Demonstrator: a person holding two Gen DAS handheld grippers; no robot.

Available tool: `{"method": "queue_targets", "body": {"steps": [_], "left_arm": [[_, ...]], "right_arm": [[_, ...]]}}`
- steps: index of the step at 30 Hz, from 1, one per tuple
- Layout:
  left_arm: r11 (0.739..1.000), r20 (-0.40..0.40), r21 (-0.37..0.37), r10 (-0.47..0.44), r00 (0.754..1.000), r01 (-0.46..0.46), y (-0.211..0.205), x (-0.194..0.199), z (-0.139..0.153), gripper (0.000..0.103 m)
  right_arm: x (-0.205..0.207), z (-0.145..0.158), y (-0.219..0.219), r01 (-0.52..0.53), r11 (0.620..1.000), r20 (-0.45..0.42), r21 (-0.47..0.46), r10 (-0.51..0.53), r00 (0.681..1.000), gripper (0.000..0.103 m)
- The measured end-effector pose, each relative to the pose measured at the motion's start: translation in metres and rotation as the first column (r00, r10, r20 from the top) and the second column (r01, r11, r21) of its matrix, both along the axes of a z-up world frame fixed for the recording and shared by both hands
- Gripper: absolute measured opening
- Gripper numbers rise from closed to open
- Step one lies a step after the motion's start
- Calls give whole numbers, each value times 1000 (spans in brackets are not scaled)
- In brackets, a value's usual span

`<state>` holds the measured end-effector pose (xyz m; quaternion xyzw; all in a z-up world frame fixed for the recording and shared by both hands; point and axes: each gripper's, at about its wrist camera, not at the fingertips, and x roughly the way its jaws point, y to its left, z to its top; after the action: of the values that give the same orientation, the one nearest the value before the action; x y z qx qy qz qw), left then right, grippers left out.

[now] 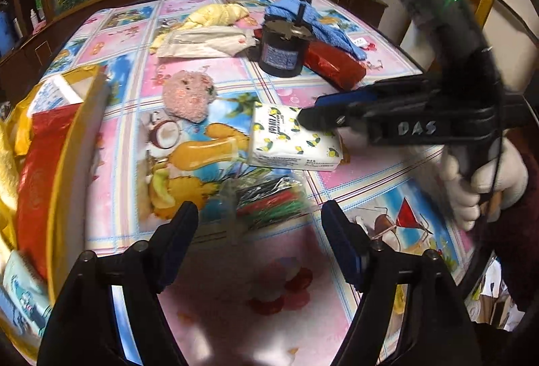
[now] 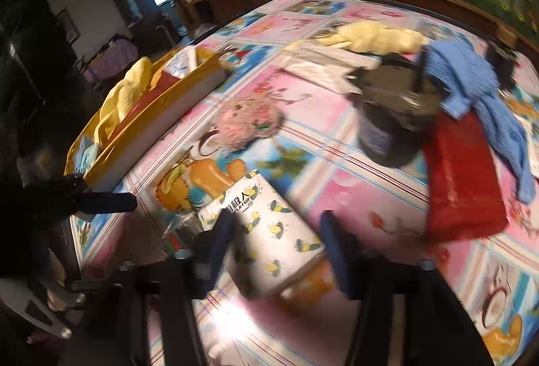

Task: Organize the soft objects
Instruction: 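Close the right tool on the lemon-print tissue pack while the left tool holds the striped packet, then carry both items over the foam box and open both tools to drop them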

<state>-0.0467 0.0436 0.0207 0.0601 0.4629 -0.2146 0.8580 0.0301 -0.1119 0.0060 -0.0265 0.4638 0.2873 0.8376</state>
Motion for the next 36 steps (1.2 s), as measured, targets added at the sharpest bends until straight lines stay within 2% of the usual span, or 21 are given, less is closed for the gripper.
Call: {"method": "queue_targets", "body": {"steps": [1,3,6,7,9,11,12,18,21,27,28,29,32,36], "left_arm": [[1000,-6,12,-13,1000,13,-6,2,-4,76],[998,-23,39,-41,999,42,-19,6,-14,77],[994,21,88,-72,997,70,-35,5,-17,76],[993,29,89,-74,997,71,-37,4,-16,58],[995,23,69,-77,997,75,-36,5,-12,37],[997,13,51,-64,998,63,-30,6,-11,37],[997,17,54,-57,998,56,-27,5,-11,36],[1000,50,-2,1,999,-1,6,-6,9,36],[998,70,-34,54,996,-52,27,-11,22,36],[989,94,-69,135,986,-129,55,-14,35,37],[987,98,-76,148,984,-141,60,-15,37,37],[985,101,-84,161,982,-153,65,-16,39,37],[976,112,-107,203,973,-192,83,-21,44,37],[955,127,-116,286,950,-272,115,-25,50,37]], "right_arm": [[0,1,-6,19,1000,-5,6,-18,1000,34],[-2,3,-21,64,998,-6,-1,-64,998,33],[-6,7,-31,86,996,11,-21,-86,996,35],[-7,9,-32,87,996,21,-26,-87,996,36],[-10,12,-30,75,997,34,-30,-74,997,42],[-13,16,-28,57,998,45,-19,-56,997,66],[-14,18,-26,45,999,55,-17,-44,998,70],[-11,17,3,-47,997,67,-59,51,996,78],[-8,6,19,-100,990,49,-98,105,993,78],[-3,-10,41,-138,980,31,-141,144,989,78],[-4,-12,43,-136,980,33,-147,142,989,76],[-6,-11,45,-128,980,42,-156,136,990,68],[-14,-8,45,-126,982,35,-138,132,991,56],[-27,-2,43,-100,986,55,-130,108,993,55]]}}
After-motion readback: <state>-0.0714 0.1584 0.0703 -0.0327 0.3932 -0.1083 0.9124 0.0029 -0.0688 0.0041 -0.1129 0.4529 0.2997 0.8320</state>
